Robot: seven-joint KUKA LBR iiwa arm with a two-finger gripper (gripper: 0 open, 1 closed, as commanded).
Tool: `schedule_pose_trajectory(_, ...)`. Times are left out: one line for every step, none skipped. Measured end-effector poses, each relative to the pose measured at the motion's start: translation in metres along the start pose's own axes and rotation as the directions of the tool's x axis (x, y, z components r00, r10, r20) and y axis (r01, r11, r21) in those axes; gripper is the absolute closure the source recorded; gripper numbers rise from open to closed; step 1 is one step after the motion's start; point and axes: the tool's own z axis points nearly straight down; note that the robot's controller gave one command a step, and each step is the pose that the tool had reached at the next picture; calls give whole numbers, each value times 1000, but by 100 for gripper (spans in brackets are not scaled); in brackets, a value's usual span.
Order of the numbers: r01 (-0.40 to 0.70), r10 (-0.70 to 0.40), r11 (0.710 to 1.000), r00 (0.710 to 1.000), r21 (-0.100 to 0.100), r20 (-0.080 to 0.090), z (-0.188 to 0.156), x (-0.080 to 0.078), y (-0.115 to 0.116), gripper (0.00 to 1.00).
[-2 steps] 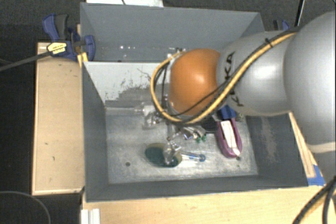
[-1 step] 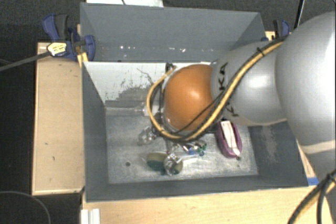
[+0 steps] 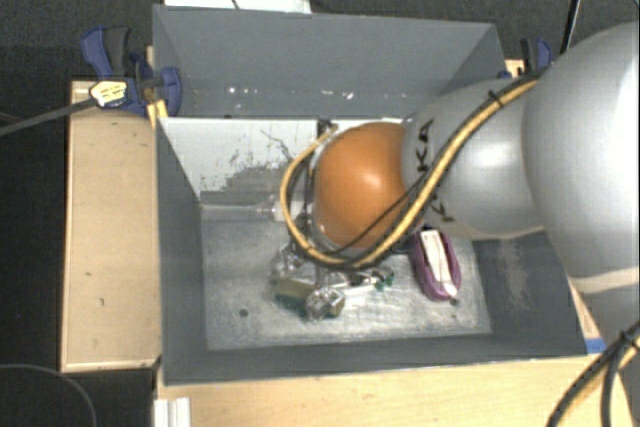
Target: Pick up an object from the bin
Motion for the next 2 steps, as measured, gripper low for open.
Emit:
schedule_pose_trajectory(156,-156,988,988,7,5,-57,-68,-1,100)
schedule_pose_trajectory(120,-120,993,993,8,7,-149,-73,-3,100)
